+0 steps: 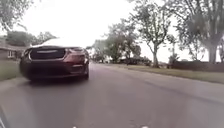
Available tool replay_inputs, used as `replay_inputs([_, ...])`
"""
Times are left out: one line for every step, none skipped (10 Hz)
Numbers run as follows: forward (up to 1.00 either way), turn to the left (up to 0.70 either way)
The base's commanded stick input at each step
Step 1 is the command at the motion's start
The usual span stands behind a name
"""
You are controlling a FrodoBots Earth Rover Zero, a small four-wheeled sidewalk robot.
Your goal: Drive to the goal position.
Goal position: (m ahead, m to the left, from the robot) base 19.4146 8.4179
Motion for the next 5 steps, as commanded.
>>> replay_inputs([0.7,0.0])
replay_inputs([0.7,0.0])
replay_inputs([0.7,0.0])
replay_inputs([0.7,0.0])
replay_inputs([0.7,0.0])
